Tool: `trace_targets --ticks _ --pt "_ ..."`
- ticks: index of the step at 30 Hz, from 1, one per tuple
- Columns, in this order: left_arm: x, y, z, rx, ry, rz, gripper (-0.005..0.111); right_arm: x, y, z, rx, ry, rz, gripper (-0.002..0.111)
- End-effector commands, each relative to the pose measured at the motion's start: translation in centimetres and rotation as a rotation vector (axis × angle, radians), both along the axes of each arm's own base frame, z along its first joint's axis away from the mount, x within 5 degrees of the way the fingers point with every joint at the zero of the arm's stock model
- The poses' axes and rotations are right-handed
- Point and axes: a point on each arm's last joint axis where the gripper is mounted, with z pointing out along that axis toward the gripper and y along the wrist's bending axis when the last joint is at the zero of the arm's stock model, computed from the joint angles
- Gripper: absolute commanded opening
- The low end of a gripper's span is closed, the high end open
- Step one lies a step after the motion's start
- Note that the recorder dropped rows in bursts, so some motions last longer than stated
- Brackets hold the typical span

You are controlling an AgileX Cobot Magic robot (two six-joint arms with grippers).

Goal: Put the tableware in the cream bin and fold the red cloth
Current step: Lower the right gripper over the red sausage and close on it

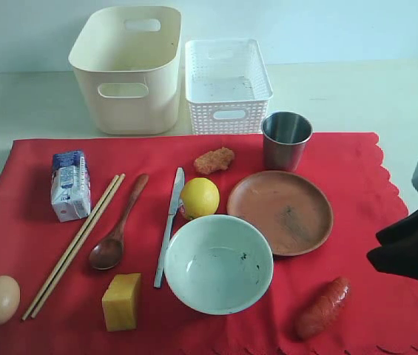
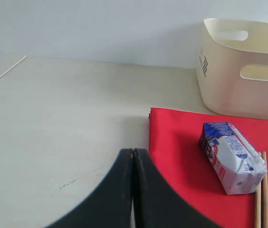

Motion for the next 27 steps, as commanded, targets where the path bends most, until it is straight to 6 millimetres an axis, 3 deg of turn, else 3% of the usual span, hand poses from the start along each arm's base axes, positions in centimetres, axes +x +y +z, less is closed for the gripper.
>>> trace_targets --ticks 1,6,12,18,27 --pt "0.0 0.0 0.0 -0.001 -0.004 -0.005 0.000 0.2 0.3 -0.4 0.000 0.005 0.099 0.036" --pt "0.0 0.0 0.0 -0.001 -0.004 -0.005 0.000 -0.1 2.0 -1.6 -0.086 -0.039 0.408 0.043" --pt "0.0 0.0 0.0 -0.001 -0.004 -0.005 0.000 -0.4 2.4 -3.6 -0.332 -0.039 0.695 0.047" --pt "0.0 0.0 0.0 -0.001 -0.004 -0.005 0.000 -0.2 3.1 -3.9 -0.406 -0.114 0.779 0.048" --pt "0.0 0.0 0.0 -0.001 -0.004 -0.005 0.000 1.9 4.0 -2.0 -0.456 -0.221 0.816 0.048"
